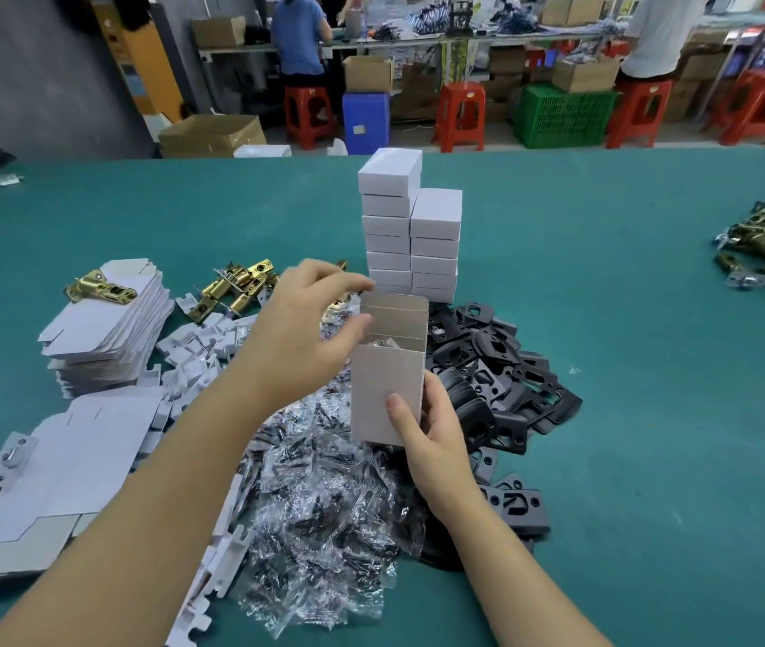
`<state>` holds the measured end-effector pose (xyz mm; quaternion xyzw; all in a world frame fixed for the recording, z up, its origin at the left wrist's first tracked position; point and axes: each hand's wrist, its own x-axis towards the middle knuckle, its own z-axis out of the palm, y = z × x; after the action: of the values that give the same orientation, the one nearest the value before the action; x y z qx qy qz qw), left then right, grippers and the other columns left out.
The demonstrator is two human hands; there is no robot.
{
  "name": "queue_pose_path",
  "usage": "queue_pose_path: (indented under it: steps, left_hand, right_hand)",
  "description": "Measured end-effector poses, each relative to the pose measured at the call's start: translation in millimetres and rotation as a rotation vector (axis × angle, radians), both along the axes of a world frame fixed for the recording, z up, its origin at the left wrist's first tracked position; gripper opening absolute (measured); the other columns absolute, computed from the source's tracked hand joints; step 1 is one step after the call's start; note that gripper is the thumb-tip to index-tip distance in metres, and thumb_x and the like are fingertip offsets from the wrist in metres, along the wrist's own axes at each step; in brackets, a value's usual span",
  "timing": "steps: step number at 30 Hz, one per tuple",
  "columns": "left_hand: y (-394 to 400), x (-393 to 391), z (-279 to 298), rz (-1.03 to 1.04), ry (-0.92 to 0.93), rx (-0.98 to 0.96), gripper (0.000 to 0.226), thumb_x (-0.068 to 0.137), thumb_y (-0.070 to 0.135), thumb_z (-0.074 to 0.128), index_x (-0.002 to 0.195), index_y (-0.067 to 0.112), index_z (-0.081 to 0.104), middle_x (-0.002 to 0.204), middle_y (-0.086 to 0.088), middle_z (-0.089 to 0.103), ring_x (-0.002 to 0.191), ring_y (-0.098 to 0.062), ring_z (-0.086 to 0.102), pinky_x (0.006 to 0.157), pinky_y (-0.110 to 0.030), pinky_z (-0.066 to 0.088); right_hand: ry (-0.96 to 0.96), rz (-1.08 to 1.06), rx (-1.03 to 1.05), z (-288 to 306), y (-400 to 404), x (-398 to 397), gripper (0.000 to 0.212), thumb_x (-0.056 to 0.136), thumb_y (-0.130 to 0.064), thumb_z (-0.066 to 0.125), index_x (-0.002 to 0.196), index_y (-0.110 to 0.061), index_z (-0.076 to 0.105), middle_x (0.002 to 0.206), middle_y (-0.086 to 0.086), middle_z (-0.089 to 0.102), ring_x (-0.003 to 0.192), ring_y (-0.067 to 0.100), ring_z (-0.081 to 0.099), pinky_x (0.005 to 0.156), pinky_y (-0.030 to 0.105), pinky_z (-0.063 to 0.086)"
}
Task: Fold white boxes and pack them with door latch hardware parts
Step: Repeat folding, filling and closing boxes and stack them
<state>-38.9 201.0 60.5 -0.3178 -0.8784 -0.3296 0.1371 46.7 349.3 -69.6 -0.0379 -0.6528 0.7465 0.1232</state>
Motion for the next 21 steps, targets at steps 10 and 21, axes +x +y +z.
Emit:
queue_pose_path:
  steps: [10, 21]
  left_hand:
    - [-16, 9, -35, -0.162, -0.628, 0.285, 0.058, 0.093, 0.002, 0.069, 0.135, 0.039, 0.052, 0.113, 0.01, 0.076, 0.103, -0.013, 0.072, 0.082, -0.037, 0.062]
    - [-22, 9, -57, -0.103, -0.616, 0.213, 0.04, 0.094, 0.005, 0.069, 0.12, 0.035, 0.065, 0.111, 0.019, 0.075, 0.105, -0.003, 0.07, 0.086, -0.025, 0.06]
  right_hand:
    - [0.076, 0.009, 0.038, 4, -3, 2, 0.055, 0.1, -0.044, 0.054, 0.141, -0.068, 0.026, 0.127, -0.025, 0.06, 0.115, 0.007, 0.065, 0.085, 0.026, 0.058]
    - [0.115, -0.117, 0.325, -10, 2, 0, 0.05, 0.103, -0.021, 0.055, 0.142, -0.051, 0.046, 0.137, -0.001, 0.056, 0.117, 0.023, 0.061, 0.089, 0.051, 0.059]
